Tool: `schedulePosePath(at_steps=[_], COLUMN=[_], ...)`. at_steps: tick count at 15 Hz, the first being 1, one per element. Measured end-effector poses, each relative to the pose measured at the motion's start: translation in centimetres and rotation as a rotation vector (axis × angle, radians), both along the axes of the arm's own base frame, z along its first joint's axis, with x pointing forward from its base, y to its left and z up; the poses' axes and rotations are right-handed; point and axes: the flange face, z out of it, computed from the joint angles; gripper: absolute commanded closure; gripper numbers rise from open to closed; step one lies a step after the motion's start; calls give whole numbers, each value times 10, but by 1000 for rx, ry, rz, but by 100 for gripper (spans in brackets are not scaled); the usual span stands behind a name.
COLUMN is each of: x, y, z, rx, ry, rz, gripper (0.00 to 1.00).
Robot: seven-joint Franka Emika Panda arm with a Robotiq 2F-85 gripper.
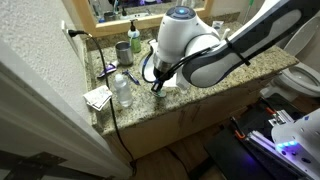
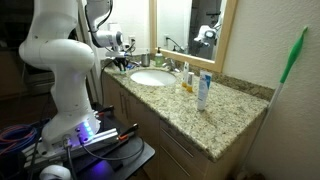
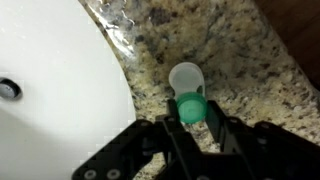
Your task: Pick the green object and put it on the white object on the counter
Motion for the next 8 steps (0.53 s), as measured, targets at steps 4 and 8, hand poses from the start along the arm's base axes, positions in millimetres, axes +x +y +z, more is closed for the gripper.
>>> schedulePosePath(at_steps=[4, 8], x=[6, 5], y=[-4, -3], z=[0, 0], rx=[8, 13], ry=[-12, -15], rz=[-13, -10], gripper=[92, 92])
